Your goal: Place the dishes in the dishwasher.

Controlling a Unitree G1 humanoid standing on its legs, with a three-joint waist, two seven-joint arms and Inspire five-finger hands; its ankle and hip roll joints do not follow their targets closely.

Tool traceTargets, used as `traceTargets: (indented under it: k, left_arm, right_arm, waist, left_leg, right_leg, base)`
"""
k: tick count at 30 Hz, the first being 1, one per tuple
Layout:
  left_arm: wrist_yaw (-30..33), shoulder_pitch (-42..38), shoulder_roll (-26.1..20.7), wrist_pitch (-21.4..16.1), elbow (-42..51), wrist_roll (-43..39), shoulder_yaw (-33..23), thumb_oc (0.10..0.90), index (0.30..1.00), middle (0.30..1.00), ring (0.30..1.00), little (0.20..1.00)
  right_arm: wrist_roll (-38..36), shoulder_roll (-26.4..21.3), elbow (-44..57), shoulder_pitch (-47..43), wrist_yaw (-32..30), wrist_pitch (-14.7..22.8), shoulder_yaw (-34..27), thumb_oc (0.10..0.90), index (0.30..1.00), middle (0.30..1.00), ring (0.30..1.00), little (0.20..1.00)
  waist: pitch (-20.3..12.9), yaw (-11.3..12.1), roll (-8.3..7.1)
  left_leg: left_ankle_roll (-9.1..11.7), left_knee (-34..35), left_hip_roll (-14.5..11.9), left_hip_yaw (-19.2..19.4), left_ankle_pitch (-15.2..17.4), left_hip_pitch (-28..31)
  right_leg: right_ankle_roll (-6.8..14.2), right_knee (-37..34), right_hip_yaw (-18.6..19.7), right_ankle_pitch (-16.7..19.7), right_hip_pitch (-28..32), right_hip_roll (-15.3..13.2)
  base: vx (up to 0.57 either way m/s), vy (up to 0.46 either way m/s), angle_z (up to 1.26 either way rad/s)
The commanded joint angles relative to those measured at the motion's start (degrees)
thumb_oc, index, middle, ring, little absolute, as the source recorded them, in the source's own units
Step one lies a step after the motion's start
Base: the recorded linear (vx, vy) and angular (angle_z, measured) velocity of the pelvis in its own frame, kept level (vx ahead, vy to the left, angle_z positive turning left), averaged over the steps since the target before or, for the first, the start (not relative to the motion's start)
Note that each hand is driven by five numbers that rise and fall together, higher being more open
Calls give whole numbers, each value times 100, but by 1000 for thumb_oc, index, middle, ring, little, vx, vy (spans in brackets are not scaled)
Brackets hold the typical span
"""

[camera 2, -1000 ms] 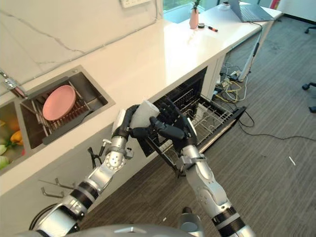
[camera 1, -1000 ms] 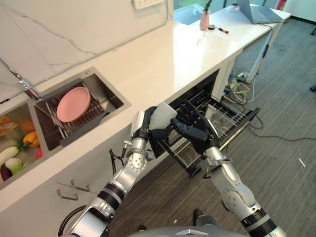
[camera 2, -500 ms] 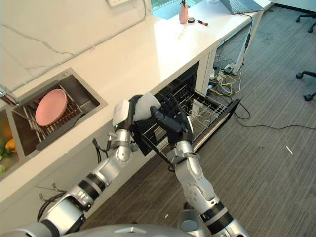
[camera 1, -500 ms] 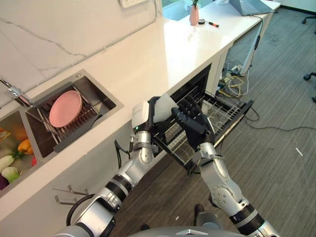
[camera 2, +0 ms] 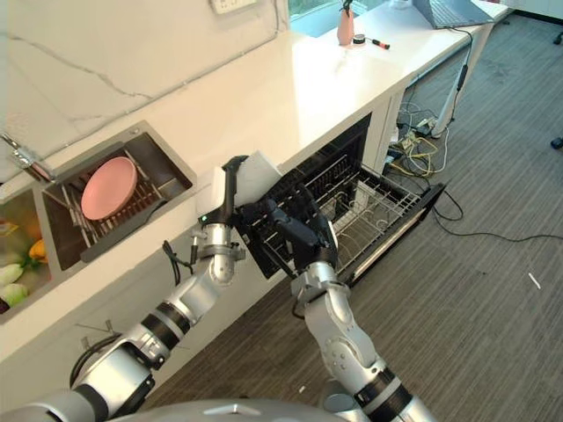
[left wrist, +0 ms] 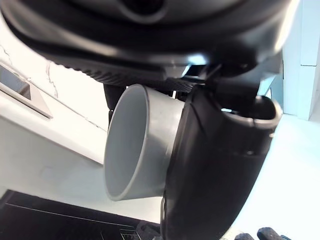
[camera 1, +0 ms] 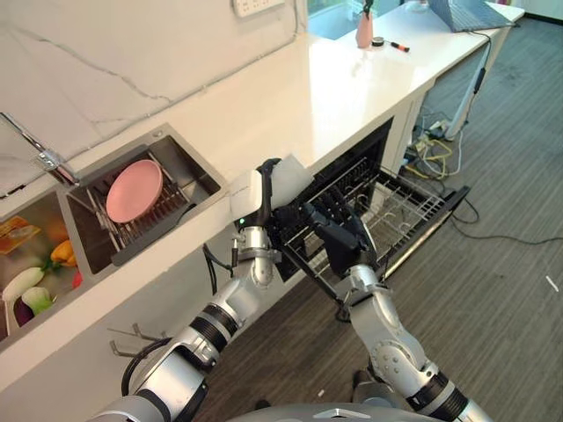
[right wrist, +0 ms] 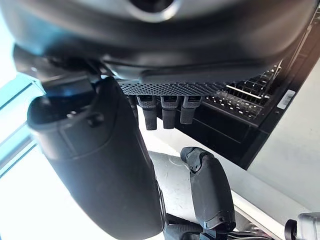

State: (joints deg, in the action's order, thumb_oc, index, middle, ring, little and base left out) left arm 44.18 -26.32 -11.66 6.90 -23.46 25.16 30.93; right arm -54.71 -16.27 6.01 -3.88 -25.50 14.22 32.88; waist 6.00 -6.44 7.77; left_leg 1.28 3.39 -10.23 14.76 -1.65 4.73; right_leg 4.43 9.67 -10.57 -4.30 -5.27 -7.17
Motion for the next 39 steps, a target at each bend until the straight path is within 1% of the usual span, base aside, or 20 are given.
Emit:
traceTargets:
  k: [1, 5, 7, 8, 11, 18, 21, 23, 27, 28, 29, 30, 31, 35, 36, 38, 39]
  left_arm:
    - [61, -1229, -387, -692, 196, -107, -263, 400, 300, 300, 300, 300]
    - [-205, -1044, -372, -1050, 473, -504, -268, 400, 300, 300, 300, 300]
    - [-217, -983, -360, -1093, 519, -625, -300, 400, 300, 300, 300, 300]
    - [-253, -926, -304, -1170, 520, -945, -350, 400, 300, 300, 300, 300]
    - [-221, -933, -300, -1200, 465, -1147, -388, 400, 300, 300, 300, 300]
    - [-287, -999, -330, -1103, 398, -828, -304, 400, 300, 300, 300, 300]
    - [-259, -1030, -265, -1066, 381, -713, -206, 400, 300, 300, 300, 300]
    - [-188, -1047, -183, -1030, 361, -638, -109, 400, 300, 300, 300, 300]
    - [-187, -1047, -183, -1030, 361, -638, -109, 400, 300, 300, 300, 300]
    - [-120, -1041, -101, -1008, 341, -612, -17, 400, 300, 300, 300, 300]
    - [-111, -1052, -54, -1019, 313, -609, 50, 400, 300, 300, 300, 300]
    - [-123, -1138, 91, -1043, 234, -601, 323, 400, 300, 300, 300, 300]
    - [-145, -1139, 130, -1057, 217, -611, 381, 400, 300, 300, 300, 300]
    - [-219, -1163, 214, -1148, 233, -646, 548, 400, 300, 300, 300, 300]
    - [-291, -1171, 290, -1259, 229, -704, 650, 400, 300, 300, 300, 300]
    - [-308, -1172, 316, -1307, 221, -731, 685, 400, 300, 300, 300, 300]
    - [-342, -1186, 342, -1366, 209, -760, 739, 400, 300, 300, 300, 300]
  right_arm:
    - [-270, 416, 572, -445, 869, 140, 97, 800, 900, 900, 900, 900]
    - [-522, 275, 415, -641, 1239, 71, 59, 800, 900, 900, 900, 900]
    - [-581, 271, 368, -690, 1268, 71, 38, 800, 900, 900, 900, 900]
    - [-626, 207, 383, -775, 1374, 56, -6, 800, 900, 900, 900, 900]
    - [-802, 161, 413, -844, 1421, 82, -23, 800, 900, 900, 900, 900]
    - [-954, 194, 667, -992, 1616, 73, 172, 800, 900, 900, 900, 900]
    - [-1042, 319, 673, -1109, 1623, 105, 291, 800, 900, 900, 900, 900]
    - [-1067, 495, 536, -1245, 1498, 178, 345, 800, 900, 900, 900, 900]
    - [-1067, 495, 535, -1245, 1498, 178, 345, 800, 900, 900, 900, 900]
    - [-1015, 679, 452, -1388, 1328, 256, 379, 800, 900, 900, 900, 900]
    - [-957, 767, 408, -1473, 1261, 284, 378, 800, 900, 900, 900, 900]
    - [-904, 1006, 143, -1786, 1099, 396, 436, 800, 900, 900, 900, 900]
    - [-933, 1068, 78, -1838, 1086, 422, 452, 800, 900, 900, 900, 900]
    - [-1014, 1256, -207, -2096, 1109, 527, 408, 800, 900, 900, 900, 900]
    - [-1138, 1381, -402, -2272, 1274, 596, 340, 800, 900, 900, 900, 900]
    - [-1200, 1420, -442, -2328, 1352, 638, 304, 800, 900, 900, 900, 900]
    - [-1301, 1476, -507, -2369, 1517, 683, 252, 800, 900, 900, 900, 900]
  waist:
    - [-224, 56, -668]
    - [-222, 108, -714]
    - [-221, 122, -726]
    - [-218, 137, -748]
    - [-224, 146, -764]
    - [-241, 178, -774]
    - [-241, 200, -770]
    - [-230, 220, -766]
    - [-229, 221, -766]
    - [-233, 237, -748]
    - [-233, 248, -744]
    - [-232, 293, -746]
    - [-235, 302, -745]
    - [-236, 341, -738]
    - [-239, 367, -746]
    - [-241, 374, -744]
    - [-243, 384, -742]
  left_leg:
    - [654, 161, 11, -74, 359, 328]
    - [653, 161, 12, -116, 364, 319]
    - [651, 161, 16, -116, 367, 320]
    - [651, 161, 12, -128, 360, 317]
    - [654, 161, 7, -139, 359, 305]
    - [650, 161, 5, -139, 378, 323]
    - [643, 161, 11, -157, 381, 323]
    - [632, 161, 23, -167, 391, 329]
    - [632, 161, 23, -166, 391, 329]
    - [624, 161, 30, -169, 396, 329]
    - [620, 161, 34, -173, 397, 328]
    - [603, 161, 53, -196, 395, 319]
    - [599, 161, 57, -203, 397, 323]
    - [592, 161, 58, -225, 397, 324]
    - [590, 161, 52, -234, 389, 317]
    - [590, 161, 51, -237, 386, 316]
    - [592, 161, 50, -244, 381, 312]
  right_leg:
    - [645, -1467, 97, 563, 1031, -326]
    - [645, -1467, 57, 546, 1057, -337]
    - [645, -1467, 57, 544, 1063, -341]
    - [642, -1467, 44, 545, 1059, -346]
    - [646, -1467, 45, 541, 1049, -343]
    - [643, -1467, 29, 521, 1067, -353]
    - [643, -1467, 17, 516, 1073, -360]
    - [643, -1467, 18, 524, 1079, -368]
    - [643, -1467, 18, 524, 1079, -368]
    - [643, -1467, 23, 526, 1079, -372]
    - [644, -1467, 24, 526, 1080, -374]
    - [640, -1467, 11, 545, 1084, -386]
    - [638, -1467, 10, 547, 1089, -388]
    - [639, -1467, -12, 540, 1095, -393]
    - [643, -1467, -34, 527, 1096, -396]
    - [644, -1467, -42, 521, 1095, -395]
    - [645, -1467, -48, 513, 1092, -396]
  base:
    - [27, -1, 13]
    - [22, -1, 11]
    - [12, -4, 7]
    - [14, -11, 5]
    - [0, 0, 0]
    - [0, -4, 3]
    - [-12, -2, 5]
    - [0, 0, 0]
    - [0, 0, 0]
    - [0, 0, 0]
    - [0, 0, 0]
    - [0, 0, 0]
    - [0, 0, 0]
    - [0, 1, 4]
    - [-2, -2, 11]
    - [-1, -2, 5]
    - [5, 4, 4]
